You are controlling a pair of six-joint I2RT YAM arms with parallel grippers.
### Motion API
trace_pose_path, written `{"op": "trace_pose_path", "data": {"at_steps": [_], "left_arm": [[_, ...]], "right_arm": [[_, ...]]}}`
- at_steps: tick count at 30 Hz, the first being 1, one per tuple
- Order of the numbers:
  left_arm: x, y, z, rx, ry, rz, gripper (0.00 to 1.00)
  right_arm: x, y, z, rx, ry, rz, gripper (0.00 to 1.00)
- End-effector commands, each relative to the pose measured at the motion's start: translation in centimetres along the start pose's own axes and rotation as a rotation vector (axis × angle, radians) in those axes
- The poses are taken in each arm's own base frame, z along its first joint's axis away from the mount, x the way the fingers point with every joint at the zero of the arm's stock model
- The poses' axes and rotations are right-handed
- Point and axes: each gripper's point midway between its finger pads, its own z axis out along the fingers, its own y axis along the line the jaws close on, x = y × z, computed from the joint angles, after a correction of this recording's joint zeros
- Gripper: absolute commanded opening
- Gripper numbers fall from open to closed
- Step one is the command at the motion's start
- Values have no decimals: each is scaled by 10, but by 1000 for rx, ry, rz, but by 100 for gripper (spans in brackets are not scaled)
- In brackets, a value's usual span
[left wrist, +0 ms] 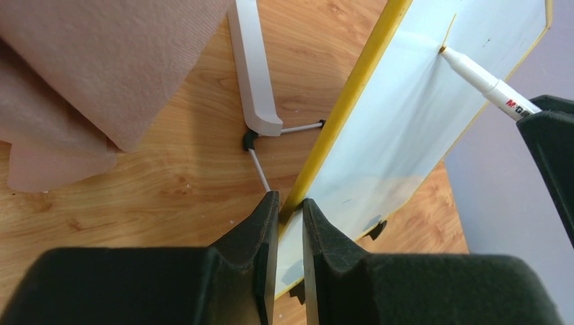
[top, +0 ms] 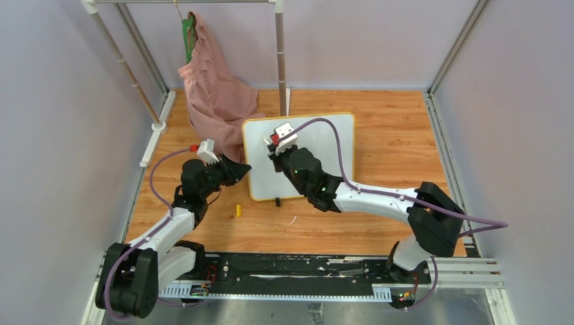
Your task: Write a sentence on the whiteboard
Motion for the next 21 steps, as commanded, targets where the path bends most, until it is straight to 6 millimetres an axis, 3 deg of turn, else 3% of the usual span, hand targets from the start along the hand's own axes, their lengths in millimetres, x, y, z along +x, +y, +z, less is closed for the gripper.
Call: {"op": "trace_pose_path", "data": {"at_steps": [1,5,14,21], "left_arm": [[0,-2,-2,16,-7,-1,1],[0,-2,-2,15,-8,-1,0],[0,-3,-2,17,-9,1,0],[-1,-3,-2,19,-9,2,0]], "right_arm": [[7,-17,-9,51,25,1,0],[5,-19,-11,53,18,5,0],[-33,-22,-17,47,-86,77,0],[-29,-30,-10,71,-72,87,0]]}}
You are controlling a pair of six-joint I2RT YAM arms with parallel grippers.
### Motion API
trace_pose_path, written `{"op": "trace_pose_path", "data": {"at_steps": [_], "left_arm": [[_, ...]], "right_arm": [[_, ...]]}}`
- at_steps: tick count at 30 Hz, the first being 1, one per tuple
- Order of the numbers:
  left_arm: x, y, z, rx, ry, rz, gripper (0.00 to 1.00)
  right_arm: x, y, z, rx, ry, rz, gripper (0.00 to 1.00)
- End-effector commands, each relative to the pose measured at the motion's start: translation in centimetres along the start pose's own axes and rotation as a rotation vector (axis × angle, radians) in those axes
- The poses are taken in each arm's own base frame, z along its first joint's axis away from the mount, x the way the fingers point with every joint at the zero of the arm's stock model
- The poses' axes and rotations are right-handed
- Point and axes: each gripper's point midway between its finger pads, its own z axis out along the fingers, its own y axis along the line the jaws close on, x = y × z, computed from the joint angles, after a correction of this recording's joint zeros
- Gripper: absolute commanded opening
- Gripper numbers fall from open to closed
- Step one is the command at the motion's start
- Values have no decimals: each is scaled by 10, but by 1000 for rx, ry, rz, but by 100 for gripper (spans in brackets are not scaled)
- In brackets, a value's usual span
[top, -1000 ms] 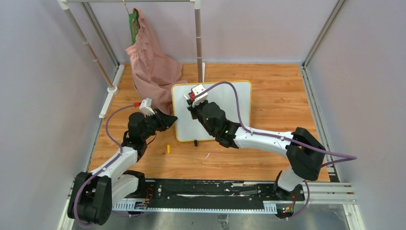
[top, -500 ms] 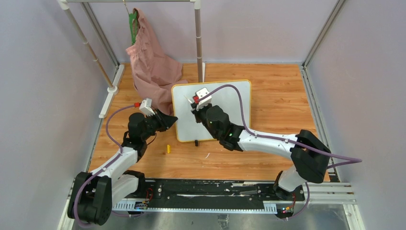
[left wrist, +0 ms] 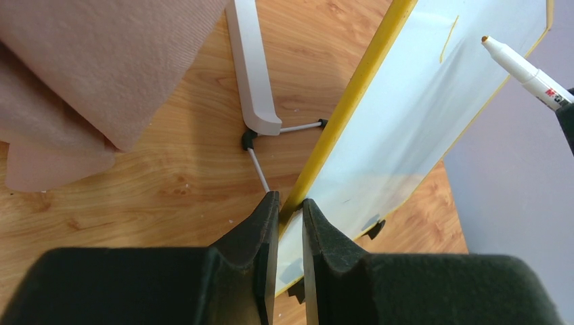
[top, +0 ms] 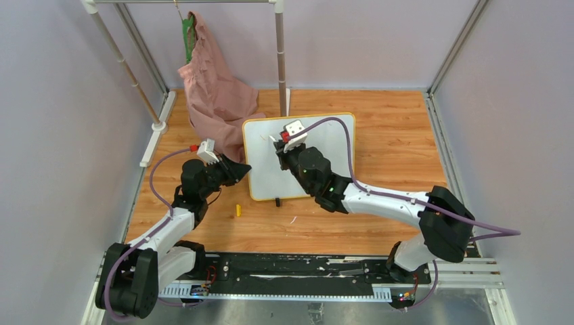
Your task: Write a sentence on the whiteboard
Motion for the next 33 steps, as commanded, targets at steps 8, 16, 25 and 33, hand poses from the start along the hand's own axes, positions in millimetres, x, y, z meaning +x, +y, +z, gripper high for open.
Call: {"op": "trace_pose_path", "data": {"at_steps": [8,16,25,33], "left_arm": [[-1,-2,-2,15,-10,3,0],[-1,-2,-2,14,-11,3,0],[-2,-2,-2,15,-13,4,0],[-2,-3,-2,17,-16,7,0]], "right_arm": [[-14,-15,12,54,-39,52,0],[-4,-8,13,26,-10,67,0],[12,1,8,-11,30,82,0],[21,5,5,-24,58,84,0]]}}
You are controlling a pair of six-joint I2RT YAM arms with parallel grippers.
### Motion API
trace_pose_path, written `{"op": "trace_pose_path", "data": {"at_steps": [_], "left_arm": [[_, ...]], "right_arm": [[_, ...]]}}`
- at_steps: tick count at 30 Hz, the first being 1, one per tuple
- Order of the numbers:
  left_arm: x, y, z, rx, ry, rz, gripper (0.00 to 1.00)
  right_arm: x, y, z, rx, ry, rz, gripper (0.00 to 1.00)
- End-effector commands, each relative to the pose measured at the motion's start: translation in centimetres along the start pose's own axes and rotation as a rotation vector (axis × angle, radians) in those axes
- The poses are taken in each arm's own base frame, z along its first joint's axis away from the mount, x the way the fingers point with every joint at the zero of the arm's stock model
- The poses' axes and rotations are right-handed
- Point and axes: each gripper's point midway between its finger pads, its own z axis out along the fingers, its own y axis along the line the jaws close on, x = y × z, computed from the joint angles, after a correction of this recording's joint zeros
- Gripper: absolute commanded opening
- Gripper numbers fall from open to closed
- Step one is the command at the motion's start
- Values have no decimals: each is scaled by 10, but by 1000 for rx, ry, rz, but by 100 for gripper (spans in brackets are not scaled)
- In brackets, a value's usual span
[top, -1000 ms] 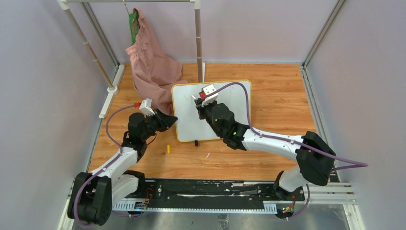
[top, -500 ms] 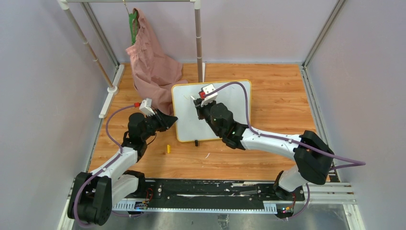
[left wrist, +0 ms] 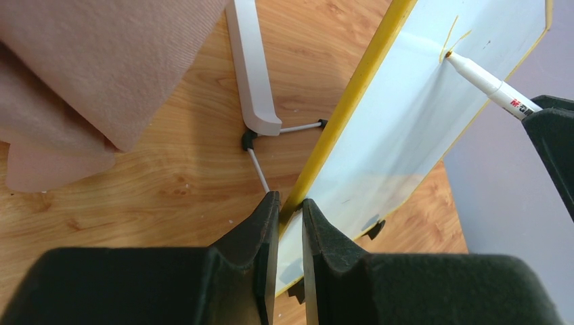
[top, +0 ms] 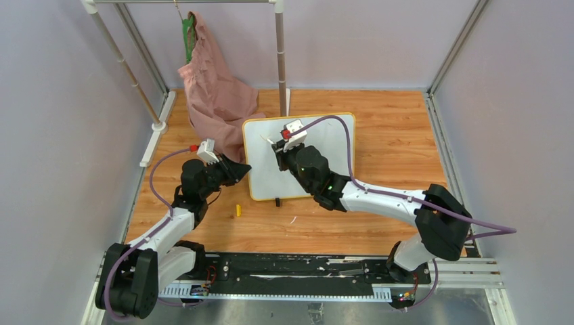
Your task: Write a sentence on the whiteboard
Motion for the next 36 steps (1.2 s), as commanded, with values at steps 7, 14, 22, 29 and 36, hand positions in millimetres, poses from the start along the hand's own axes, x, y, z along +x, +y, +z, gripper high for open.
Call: {"op": "trace_pose_path", "data": {"at_steps": [7,14,22,29,36], "left_arm": [[-2,-3,-2,17,-14,5,0],[-2,-3,-2,16,-15,3,0],[-1,-2,-2,15,-14,2,0],[-1,-2,-2,13,-11,1,0],[-1,-2,-2,15,-12,2,0]], "right_arm": [[17,1,-5,-4,43,16,0],[29,-1,-14,-1,65,25,0],[32,0,-22,-6,73,42,0],[-16,-4,-33,-8,-39,104,0],[-20,-21,-36,46,-59,74,0]]}}
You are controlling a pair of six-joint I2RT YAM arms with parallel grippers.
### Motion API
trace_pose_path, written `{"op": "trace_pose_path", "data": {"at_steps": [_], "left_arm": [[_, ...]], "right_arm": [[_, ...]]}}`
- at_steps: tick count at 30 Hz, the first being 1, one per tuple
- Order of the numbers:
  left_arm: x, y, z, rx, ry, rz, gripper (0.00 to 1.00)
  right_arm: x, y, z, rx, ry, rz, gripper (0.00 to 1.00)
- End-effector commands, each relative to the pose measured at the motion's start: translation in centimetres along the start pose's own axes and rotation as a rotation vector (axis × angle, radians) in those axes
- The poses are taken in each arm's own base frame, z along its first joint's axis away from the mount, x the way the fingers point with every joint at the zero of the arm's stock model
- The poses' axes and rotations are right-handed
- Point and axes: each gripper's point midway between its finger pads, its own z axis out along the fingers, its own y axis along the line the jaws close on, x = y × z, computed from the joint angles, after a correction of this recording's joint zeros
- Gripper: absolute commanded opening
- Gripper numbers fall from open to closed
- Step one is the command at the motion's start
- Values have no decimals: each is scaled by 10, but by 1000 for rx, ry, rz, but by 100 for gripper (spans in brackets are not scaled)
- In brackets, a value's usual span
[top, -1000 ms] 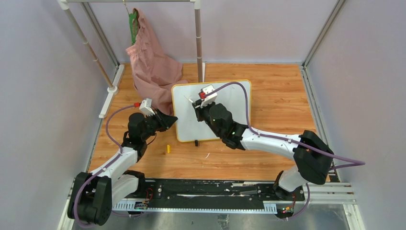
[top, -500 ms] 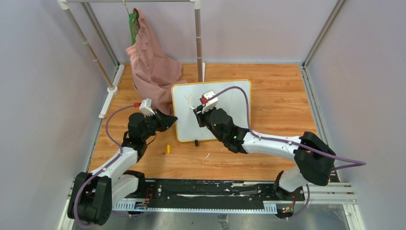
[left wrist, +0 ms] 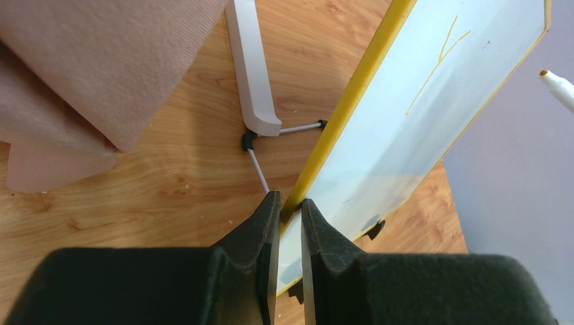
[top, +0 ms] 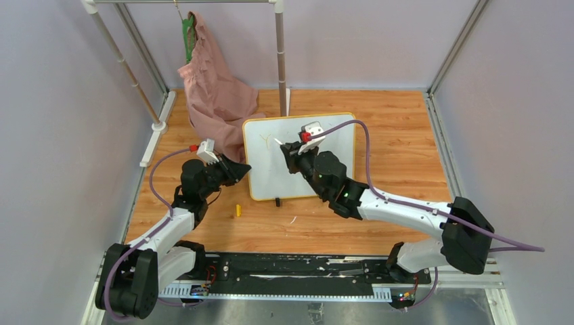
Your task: Write a sentence on the whiteboard
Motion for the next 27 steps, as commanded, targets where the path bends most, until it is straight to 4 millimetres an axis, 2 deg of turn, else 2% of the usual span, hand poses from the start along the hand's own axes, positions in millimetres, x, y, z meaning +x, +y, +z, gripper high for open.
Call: {"op": "trace_pose_path", "data": {"at_steps": [1,4,16,27], "left_arm": [[-1,-2,-2,15,-11,2,0],[0,-2,-2,14,-11,2,0],[-1,-2,-2,15,-11,3,0],[-1,-3,-2,18,-12,4,0]], "right_arm": [[4,-17,1,61,-2,-22,0],[8,-20,4,64,8,-25,0],[18,-6,15,3,31,-37,0],[25,-7,22,17,53,-48,0]]}}
